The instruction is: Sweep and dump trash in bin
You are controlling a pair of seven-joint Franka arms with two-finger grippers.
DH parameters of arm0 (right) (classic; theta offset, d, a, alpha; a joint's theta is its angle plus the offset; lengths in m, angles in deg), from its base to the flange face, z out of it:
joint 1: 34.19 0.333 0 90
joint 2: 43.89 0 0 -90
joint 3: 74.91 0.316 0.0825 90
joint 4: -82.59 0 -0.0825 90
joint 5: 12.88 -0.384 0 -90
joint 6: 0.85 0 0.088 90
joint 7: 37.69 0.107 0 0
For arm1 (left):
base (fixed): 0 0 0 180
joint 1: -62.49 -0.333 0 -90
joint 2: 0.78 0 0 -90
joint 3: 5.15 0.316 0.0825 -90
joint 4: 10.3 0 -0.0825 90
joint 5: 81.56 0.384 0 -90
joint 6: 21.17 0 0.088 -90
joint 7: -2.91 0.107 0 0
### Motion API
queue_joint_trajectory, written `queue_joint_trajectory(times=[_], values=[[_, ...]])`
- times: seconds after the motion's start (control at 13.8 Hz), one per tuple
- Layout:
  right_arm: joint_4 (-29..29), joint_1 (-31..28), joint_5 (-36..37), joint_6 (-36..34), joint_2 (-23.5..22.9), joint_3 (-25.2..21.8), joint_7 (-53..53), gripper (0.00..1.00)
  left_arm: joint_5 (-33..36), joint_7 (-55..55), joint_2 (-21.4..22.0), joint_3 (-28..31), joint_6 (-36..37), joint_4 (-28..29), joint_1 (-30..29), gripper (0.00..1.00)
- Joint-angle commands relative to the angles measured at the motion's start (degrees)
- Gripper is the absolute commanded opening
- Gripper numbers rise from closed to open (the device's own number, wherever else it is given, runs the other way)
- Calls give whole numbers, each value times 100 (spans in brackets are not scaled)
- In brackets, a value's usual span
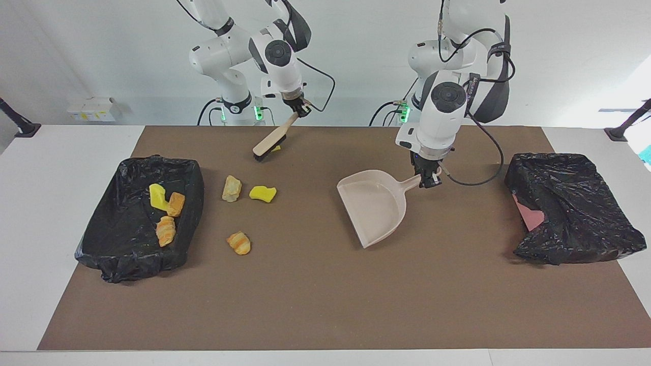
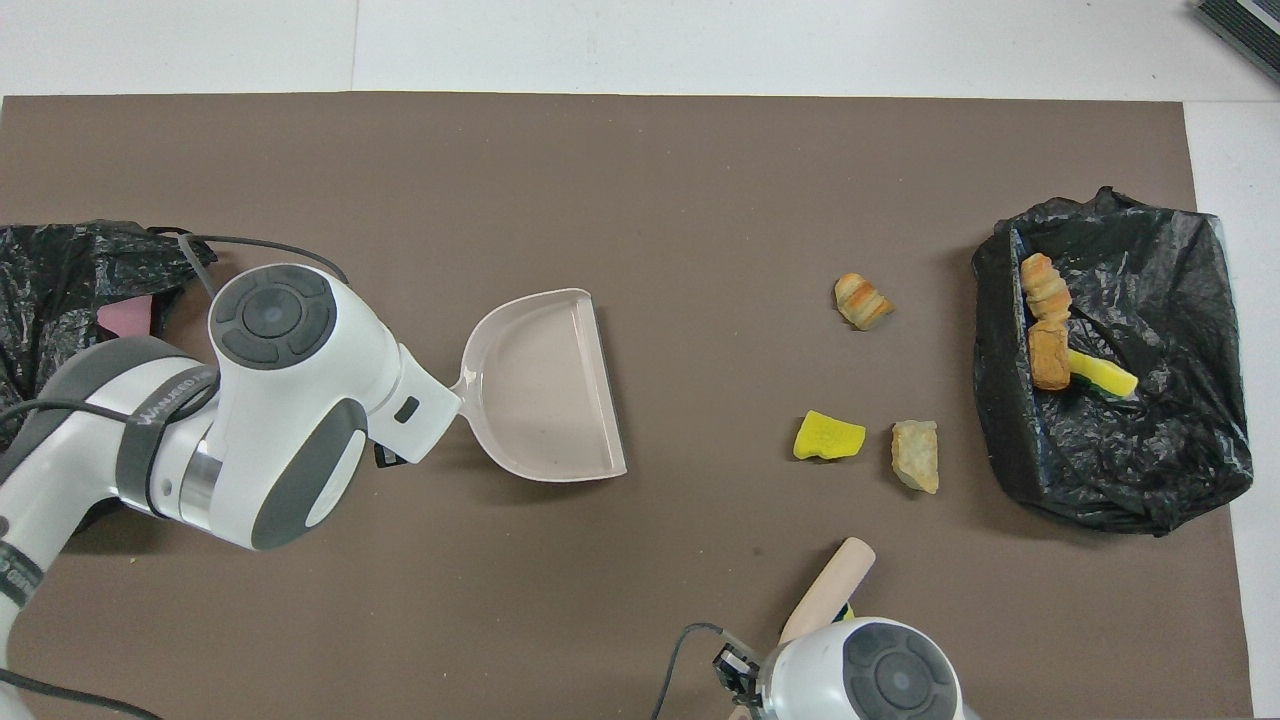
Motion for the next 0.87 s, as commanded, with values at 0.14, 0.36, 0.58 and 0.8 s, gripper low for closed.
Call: queue_joint_trajectory(times=[0.14, 0.36, 0.58, 0.8], values=[[1630, -330, 0, 409, -1435, 1, -551, 0, -113, 181, 438, 12, -419, 559, 483, 0], [2581, -426, 772, -211, -1886, -8, -507, 0, -113, -530, 481, -14, -402, 673, 651, 0], [2847, -690, 1062, -1127, -1781, -17, -743, 0, -113, -567, 473, -32, -524, 673, 695, 0], [2777, -1172, 1773, -1873, -1703, -8, -1750, 0, -113, -558, 403, -32, -543, 682, 704, 0]])
